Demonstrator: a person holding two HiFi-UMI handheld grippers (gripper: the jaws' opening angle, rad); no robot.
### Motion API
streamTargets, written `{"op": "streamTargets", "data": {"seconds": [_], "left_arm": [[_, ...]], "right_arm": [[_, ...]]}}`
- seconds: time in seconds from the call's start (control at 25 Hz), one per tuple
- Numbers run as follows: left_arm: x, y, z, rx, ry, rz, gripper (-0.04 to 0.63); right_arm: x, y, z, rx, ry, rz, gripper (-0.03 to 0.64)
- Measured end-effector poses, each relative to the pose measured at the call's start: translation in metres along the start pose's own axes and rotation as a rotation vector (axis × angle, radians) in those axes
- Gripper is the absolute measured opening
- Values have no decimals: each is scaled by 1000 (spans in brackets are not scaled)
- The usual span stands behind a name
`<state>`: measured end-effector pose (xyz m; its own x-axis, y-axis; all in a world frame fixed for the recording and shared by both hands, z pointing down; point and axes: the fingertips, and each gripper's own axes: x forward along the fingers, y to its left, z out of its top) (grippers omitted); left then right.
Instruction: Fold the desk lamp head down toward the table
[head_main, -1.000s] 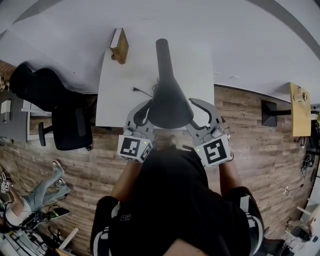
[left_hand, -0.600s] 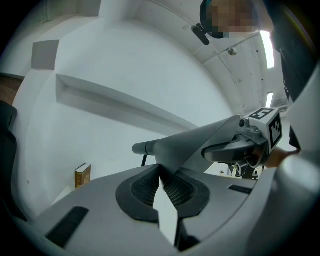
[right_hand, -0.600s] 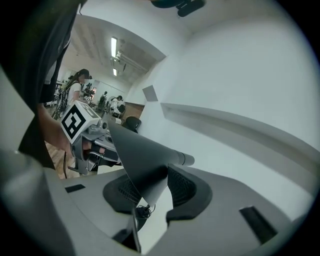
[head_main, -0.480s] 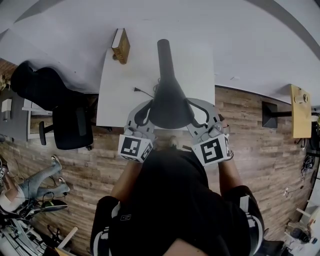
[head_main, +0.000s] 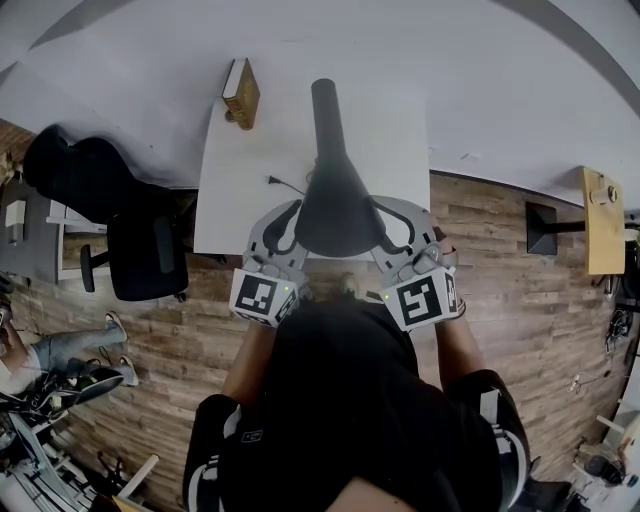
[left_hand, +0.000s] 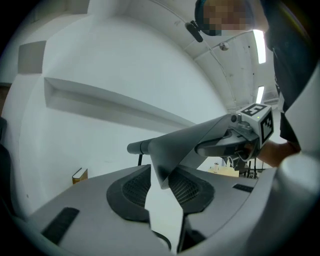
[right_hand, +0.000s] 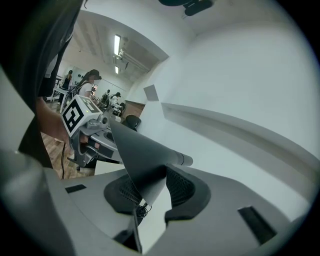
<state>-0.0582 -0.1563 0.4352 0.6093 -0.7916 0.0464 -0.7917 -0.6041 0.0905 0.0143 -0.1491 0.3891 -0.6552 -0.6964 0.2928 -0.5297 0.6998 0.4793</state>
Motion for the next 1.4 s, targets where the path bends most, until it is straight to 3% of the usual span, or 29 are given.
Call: {"op": "streamTargets", "data": {"seconds": [0.08, 0.16, 0.24, 0.36, 0.52, 0.68, 0.88, 1.04, 1.4], "left_arm": [[-4, -6, 8, 63, -1, -18, 164], [-6, -13, 24, 129, -27, -27, 187], [-10, -21, 34, 250, -3, -54, 205], [-17, -32, 40, 437, 94, -107, 219], [-20, -45, 55, 523, 110, -122, 219], [-15, -53, 59, 679, 158, -144, 219], [-11, -56, 56, 743, 200, -182, 209], [-9, -58, 51, 777, 213, -197, 146], [-7, -56, 41, 847, 228, -187, 140]], "right_arm": [[0, 0, 0, 0, -1, 0, 115], [-1, -1, 0, 1, -1, 0, 115], [-2, -1, 0, 0, -2, 0, 115], [-1, -1, -1, -3, -4, 2, 115], [-3, -1, 0, -10, -3, 2, 115], [-5, 0, 0, -16, -2, 2, 115], [-6, 1, 1, -31, 2, -4, 110], [-5, 1, 0, -47, 7, -12, 106], [-1, 3, -8, -108, 24, -24, 106]]}}
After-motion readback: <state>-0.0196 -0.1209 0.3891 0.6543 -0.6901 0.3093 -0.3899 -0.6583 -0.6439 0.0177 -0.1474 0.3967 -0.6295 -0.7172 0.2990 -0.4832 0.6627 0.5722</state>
